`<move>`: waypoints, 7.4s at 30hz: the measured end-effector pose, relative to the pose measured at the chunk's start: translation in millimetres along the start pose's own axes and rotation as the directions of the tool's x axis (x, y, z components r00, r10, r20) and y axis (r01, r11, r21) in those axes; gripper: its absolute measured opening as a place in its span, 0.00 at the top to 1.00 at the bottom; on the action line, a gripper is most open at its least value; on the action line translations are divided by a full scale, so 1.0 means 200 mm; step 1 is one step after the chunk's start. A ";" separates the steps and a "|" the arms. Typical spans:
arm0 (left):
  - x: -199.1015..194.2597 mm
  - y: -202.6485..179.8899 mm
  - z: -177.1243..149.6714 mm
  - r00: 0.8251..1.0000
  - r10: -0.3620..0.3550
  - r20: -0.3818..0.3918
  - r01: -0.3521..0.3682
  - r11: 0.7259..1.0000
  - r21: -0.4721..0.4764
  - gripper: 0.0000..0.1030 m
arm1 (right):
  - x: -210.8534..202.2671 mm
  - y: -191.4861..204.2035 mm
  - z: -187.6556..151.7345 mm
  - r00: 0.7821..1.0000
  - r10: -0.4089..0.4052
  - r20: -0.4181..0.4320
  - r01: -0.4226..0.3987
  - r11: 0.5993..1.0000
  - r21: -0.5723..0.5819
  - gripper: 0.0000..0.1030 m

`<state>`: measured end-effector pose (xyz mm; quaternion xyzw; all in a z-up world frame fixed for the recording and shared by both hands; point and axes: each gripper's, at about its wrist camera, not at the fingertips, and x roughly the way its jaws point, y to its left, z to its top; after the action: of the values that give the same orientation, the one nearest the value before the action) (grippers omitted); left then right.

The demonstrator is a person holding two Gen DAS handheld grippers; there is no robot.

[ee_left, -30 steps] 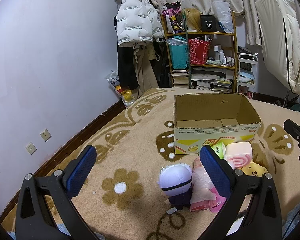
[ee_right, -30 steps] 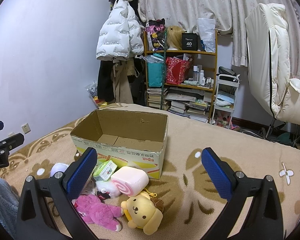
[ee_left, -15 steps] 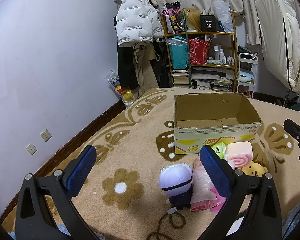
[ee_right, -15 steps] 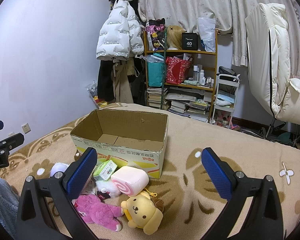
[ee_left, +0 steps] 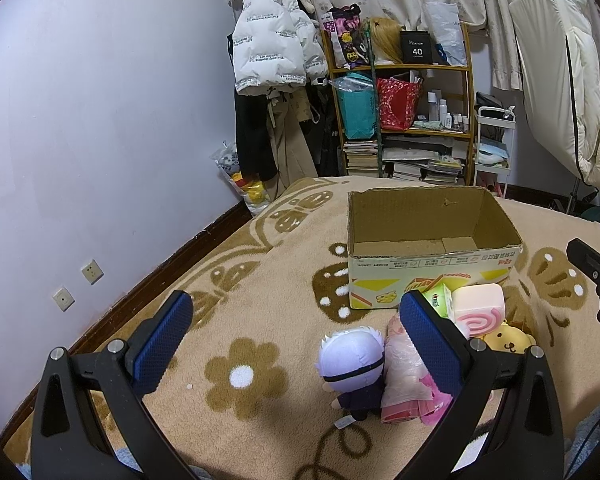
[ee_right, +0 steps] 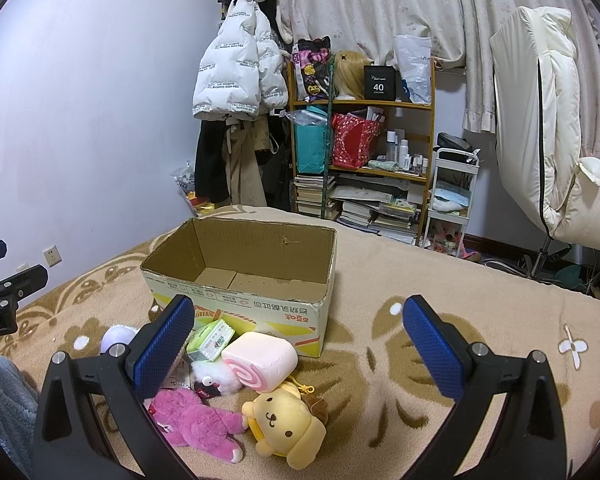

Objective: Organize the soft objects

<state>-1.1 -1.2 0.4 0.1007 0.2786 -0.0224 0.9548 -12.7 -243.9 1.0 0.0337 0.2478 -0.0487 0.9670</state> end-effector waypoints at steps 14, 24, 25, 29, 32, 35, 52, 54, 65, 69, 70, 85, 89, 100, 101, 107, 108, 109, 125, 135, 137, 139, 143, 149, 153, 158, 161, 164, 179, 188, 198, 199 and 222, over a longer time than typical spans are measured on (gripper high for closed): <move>-0.01 -0.01 0.01 1.000 0.001 -0.003 -0.001 1.000 0.005 0.01 | -0.01 0.00 0.00 1.000 0.000 0.000 0.000 1.000 -0.001 0.00; 0.00 -0.01 0.00 1.000 0.002 -0.003 -0.002 1.000 0.007 0.01 | -0.01 0.00 0.00 1.000 0.000 0.000 0.000 1.000 0.000 0.00; 0.00 -0.01 0.00 1.000 0.002 -0.003 -0.002 1.000 0.007 0.01 | -0.01 0.00 0.00 1.000 0.000 0.001 0.000 1.000 0.000 0.00; 0.00 -0.01 0.00 1.000 0.004 -0.003 -0.004 1.000 0.008 0.01 | -0.01 0.00 0.00 1.000 0.000 -0.001 0.000 1.000 -0.001 0.00; 0.01 -0.03 -0.01 1.000 -0.003 -0.006 0.003 1.000 0.013 0.01 | -0.01 0.00 0.00 1.000 0.001 0.000 -0.001 1.000 -0.001 0.00; 0.02 -0.02 -0.01 1.000 -0.007 -0.013 0.008 1.000 0.018 0.01 | -0.01 0.00 0.00 1.000 0.001 0.000 -0.001 1.000 -0.001 0.00; 0.21 -0.05 0.05 0.989 -0.022 -0.144 0.021 1.000 -0.009 0.01 | 0.10 0.06 0.00 0.999 0.017 -0.028 -0.017 1.000 0.000 0.00; 0.24 -0.05 0.07 0.988 -0.018 -0.153 0.017 1.000 -0.013 0.01 | 0.13 0.06 0.00 0.999 0.019 -0.038 -0.019 1.000 -0.002 0.00; 0.44 -0.09 0.05 0.966 -0.011 -0.259 0.005 1.000 -0.023 0.01 | 0.31 0.03 -0.04 0.991 0.019 -0.135 -0.019 1.000 0.003 0.00; 0.51 -0.10 0.02 0.951 -0.012 -0.310 0.003 1.000 -0.030 0.01 | 0.37 0.00 -0.07 0.982 0.028 -0.186 -0.022 0.999 0.034 0.00; 0.54 -0.10 0.01 0.947 -0.012 -0.322 0.002 1.000 -0.030 0.01 | 0.39 -0.01 -0.08 0.979 0.036 -0.203 -0.027 0.999 0.047 0.00; 0.78 -0.12 -0.15 0.865 -0.054 -0.500 0.036 0.998 -0.045 0.01 | 0.66 -0.06 -0.28 0.891 0.115 -0.440 -0.060 0.989 0.138 0.00; 0.83 -0.16 -0.18 0.842 -0.056 -0.536 0.048 0.998 -0.029 0.01 | 0.72 -0.04 -0.34 0.859 0.131 -0.495 -0.075 0.988 0.132 0.00; 0.92 -0.20 -0.26 0.788 -0.093 -0.608 0.087 0.995 -0.040 0.01 | 0.83 -0.02 -0.49 0.787 0.138 -0.601 -0.077 0.989 0.127 0.00; 0.92 -0.21 -0.26 0.786 -0.096 -0.611 0.088 0.995 -0.042 0.01 | 0.83 -0.02 -0.50 0.779 0.141 -0.611 -0.076 0.988 0.131 0.01; 0.93 -0.22 -0.28 0.771 -0.130 -0.624 0.114 0.991 -0.066 0.20 | 0.84 -0.01 -0.57 0.757 0.135 -0.639 -0.065 0.989 0.131 0.02; 0.94 -0.22 -0.29 0.767 -0.138 -0.626 0.119 0.990 -0.072 0.23 | 0.84 -0.01 -0.57 0.753 0.133 -0.644 -0.063 0.989 0.131 0.02; 0.95 -0.22 -0.29 0.762 -0.152 -0.629 0.129 0.988 -0.083 0.28 | 0.84 -0.01 -0.58 0.748 0.131 -0.651 -0.060 0.990 0.130 0.02; 0.84 -0.17 -0.22 0.808 -0.164 -0.566 0.114 0.986 -0.122 0.38 | 0.72 -0.03 -0.56 0.751 0.172 -0.638 -0.061 0.979 0.193 0.43; 0.68 -0.12 -0.14 0.867 -0.156 -0.474 0.113 0.987 -0.118 0.38 | 0.60 -0.05 -0.47 0.802 0.098 -0.589 0.017 0.983 0.185 0.48; 0.66 -0.11 -0.13 0.878 -0.149 -0.456 0.108 0.987 -0.115 0.38 | 0.62 -0.04 -0.45 0.817 0.080 -0.571 0.033 0.982 0.183 0.48; 0.63 -0.10 -0.11 0.892 -0.142 -0.428 0.103 0.988 -0.112 0.38 | 0.59 -0.03 -0.42 0.836 0.067 -0.545 0.038 0.983 0.179 0.48; 0.55 -0.07 -0.07 0.921 -0.138 -0.365 0.102 0.988 -0.117 0.38 | 0.51 0.01 -0.33 0.880 0.041 -0.474 0.039 0.987 0.157 0.48; 0.43 -0.02 -0.02 0.960 -0.117 -0.255 0.085 0.987 -0.133 0.38 | 0.31 -0.06 -0.21 0.936 0.027 -0.352 0.017 0.992 0.122 0.48; 0.37 0.00 0.01 0.969 -0.114 -0.219 0.086 0.987 -0.136 0.38 | 0.28 -0.03 -0.16 0.960 0.024 -0.278 0.003 0.995 0.097 0.48; 0.30 0.01 0.04 0.978 -0.116 -0.174 0.093 0.987 -0.132 0.38 | 0.20 -0.02 -0.11 0.982 0.032 -0.186 -0.019 0.997 0.071 0.48; 0.25 0.01 0.07 0.984 -0.112 -0.139 0.094 0.988 -0.125 0.38 | 0.17 0.00 -0.08 0.988 0.038 -0.148 -0.029 0.998 0.064 0.48; 0.20 -0.01 0.09 0.988 -0.108 -0.110 0.096 0.990 -0.107 0.38 | 0.14 0.01 -0.06 0.992 0.043 -0.118 -0.036 0.998 0.056 0.48; 0.03 -0.03 0.32 0.994 -0.093 0.065 0.099 0.990 -0.098 0.38 | 0.15 0.04 0.08 0.997 0.079 -0.002 -0.079 0.995 0.058 0.47; 0.12 -0.08 0.44 0.991 -0.100 0.091 0.106 0.993 -0.060 0.38 | 0.24 0.03 0.18 0.997 0.049 0.058 -0.051 0.998 0.043 0.47; 0.32 -0.17 0.51 0.987 -0.138 0.087 0.142 0.989 -0.045 0.38 | 0.42 0.01 0.26 0.997 0.001 0.072 -0.003 1.000 0.028 0.46; 0.34 -0.17 0.51 0.986 -0.142 0.085 0.146 0.988 -0.045 0.38 | 0.44 0.01 0.27 0.998 0.000 0.071 -0.002 1.000 0.027 0.46; 0.70 -0.30 0.40 0.973 -0.227 -0.037 0.226 0.974 -0.036 0.37 | 0.69 -0.02 0.17 0.998 0.061 -0.002 -0.061 0.998 0.029 0.44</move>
<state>153.5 -73.9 -20.5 0.0535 0.3079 -0.1246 0.9417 123.6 -262.0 -36.2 0.0551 0.2471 -0.0225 0.9671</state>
